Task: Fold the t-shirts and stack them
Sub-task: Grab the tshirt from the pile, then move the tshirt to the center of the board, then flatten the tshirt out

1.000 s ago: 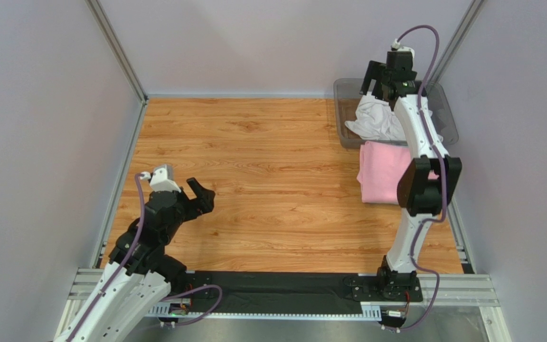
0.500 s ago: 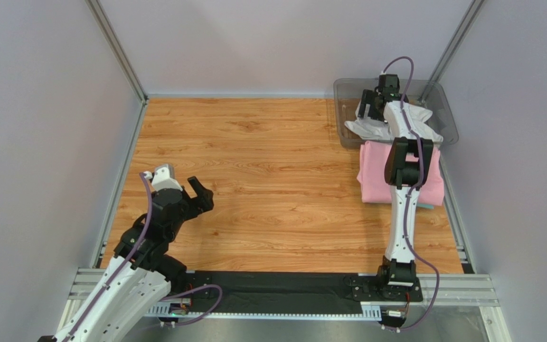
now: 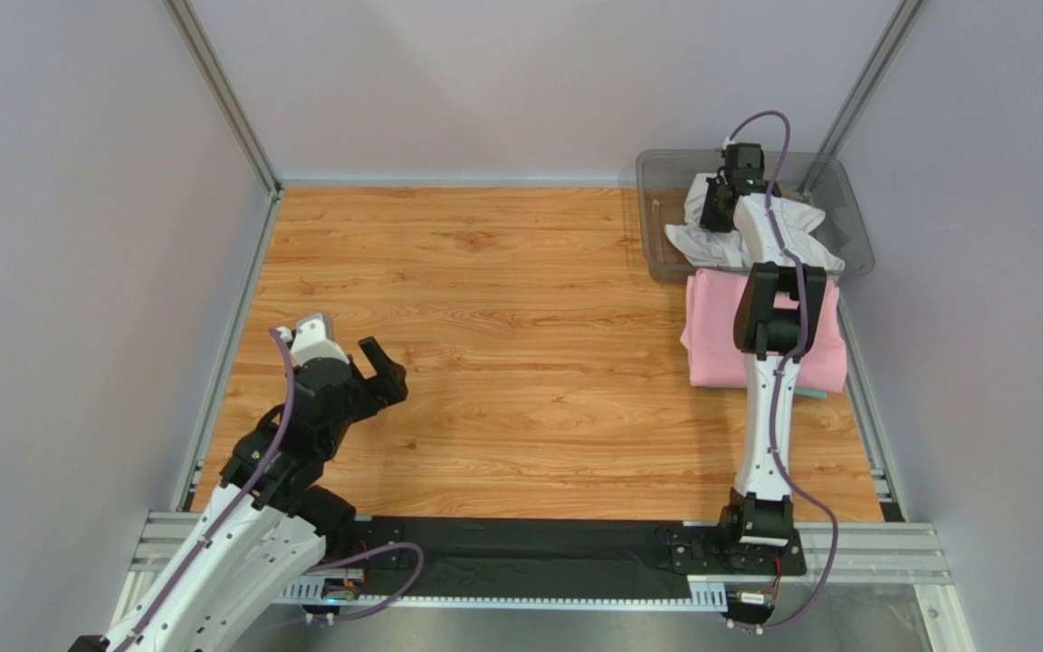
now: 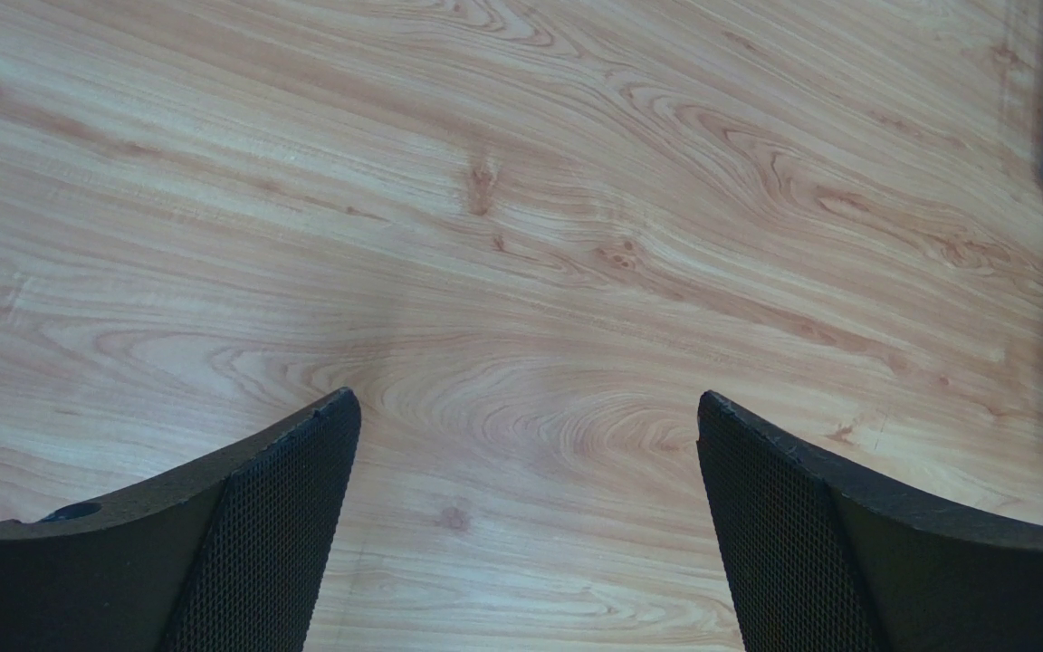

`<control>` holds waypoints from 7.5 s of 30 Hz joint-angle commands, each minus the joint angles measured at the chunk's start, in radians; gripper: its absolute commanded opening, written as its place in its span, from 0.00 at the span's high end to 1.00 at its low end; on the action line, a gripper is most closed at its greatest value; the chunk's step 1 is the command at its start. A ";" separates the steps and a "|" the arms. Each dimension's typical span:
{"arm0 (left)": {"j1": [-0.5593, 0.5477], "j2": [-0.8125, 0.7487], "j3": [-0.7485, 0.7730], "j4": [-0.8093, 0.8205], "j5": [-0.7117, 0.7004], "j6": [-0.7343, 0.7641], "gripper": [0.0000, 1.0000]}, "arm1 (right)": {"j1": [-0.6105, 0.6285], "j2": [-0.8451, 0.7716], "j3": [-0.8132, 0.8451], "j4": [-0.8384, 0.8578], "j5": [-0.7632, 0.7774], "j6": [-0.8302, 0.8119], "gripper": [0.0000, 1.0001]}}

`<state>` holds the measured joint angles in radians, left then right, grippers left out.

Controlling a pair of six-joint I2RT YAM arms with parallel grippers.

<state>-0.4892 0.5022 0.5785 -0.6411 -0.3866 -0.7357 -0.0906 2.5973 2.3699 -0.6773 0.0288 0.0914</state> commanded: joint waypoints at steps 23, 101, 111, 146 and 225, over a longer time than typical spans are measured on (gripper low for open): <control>0.005 -0.053 -0.029 0.012 0.247 -0.033 0.00 | 0.422 -0.914 -0.141 -0.013 -0.095 0.030 1.00; 0.005 0.520 -0.091 0.342 0.403 -0.097 0.20 | 1.109 -1.318 -1.669 0.140 0.286 0.461 0.96; 0.005 0.811 0.033 0.449 0.473 -0.050 0.51 | 1.083 -1.539 -1.719 0.134 0.342 0.449 0.99; 0.005 -0.189 0.521 -0.057 0.299 0.084 1.00 | 1.057 -2.211 -1.230 -0.042 0.447 0.252 1.00; -0.678 0.604 -0.083 -0.039 -0.014 -0.502 0.13 | 0.508 -1.588 -1.641 0.166 0.189 0.298 1.00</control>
<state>-1.1698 1.0836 0.5064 -0.7002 -0.3550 -1.1732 0.4217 1.0168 0.7334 -0.5201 0.2264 0.3779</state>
